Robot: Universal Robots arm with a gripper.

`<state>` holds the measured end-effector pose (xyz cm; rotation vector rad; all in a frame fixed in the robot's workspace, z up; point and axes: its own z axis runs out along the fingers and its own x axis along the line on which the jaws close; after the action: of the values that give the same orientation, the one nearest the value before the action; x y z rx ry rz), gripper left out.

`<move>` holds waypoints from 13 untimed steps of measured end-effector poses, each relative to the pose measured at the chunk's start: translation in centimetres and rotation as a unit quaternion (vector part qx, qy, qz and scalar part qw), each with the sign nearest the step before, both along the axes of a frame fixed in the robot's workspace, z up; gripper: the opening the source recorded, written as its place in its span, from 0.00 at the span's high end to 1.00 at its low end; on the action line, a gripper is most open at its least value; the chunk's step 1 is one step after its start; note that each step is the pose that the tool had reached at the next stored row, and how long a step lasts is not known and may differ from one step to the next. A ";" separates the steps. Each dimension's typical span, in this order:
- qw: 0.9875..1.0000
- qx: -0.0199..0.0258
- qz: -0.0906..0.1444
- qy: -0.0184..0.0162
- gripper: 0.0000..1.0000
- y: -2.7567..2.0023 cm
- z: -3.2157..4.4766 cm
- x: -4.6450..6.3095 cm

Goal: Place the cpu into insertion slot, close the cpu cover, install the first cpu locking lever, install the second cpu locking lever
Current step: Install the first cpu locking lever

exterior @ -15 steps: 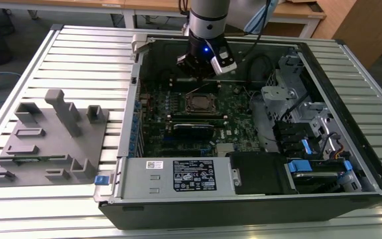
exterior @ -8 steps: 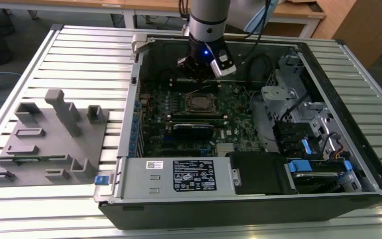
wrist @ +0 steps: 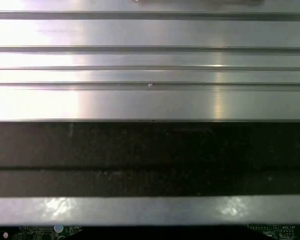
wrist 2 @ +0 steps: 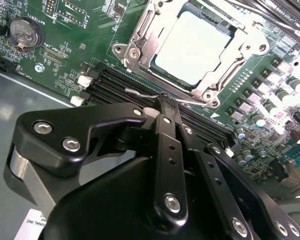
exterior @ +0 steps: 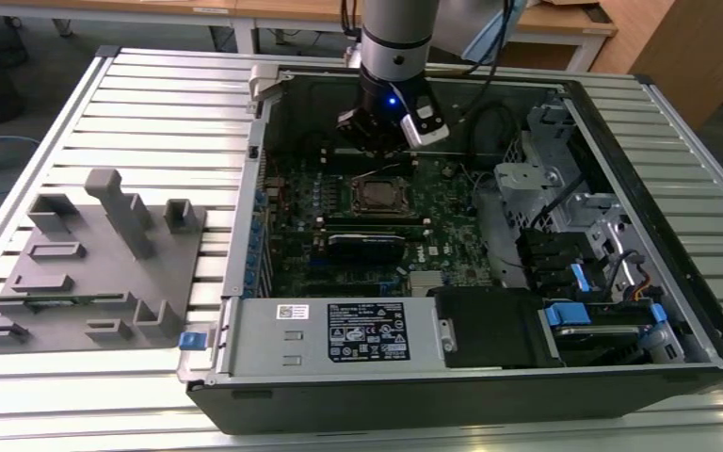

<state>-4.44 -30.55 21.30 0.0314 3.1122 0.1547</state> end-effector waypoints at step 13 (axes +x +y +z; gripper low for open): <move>1.000 0.000 0.000 0.000 0.89 0.00 -0.44 0.1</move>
<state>-4.34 -30.55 20.86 0.0313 3.1121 0.1547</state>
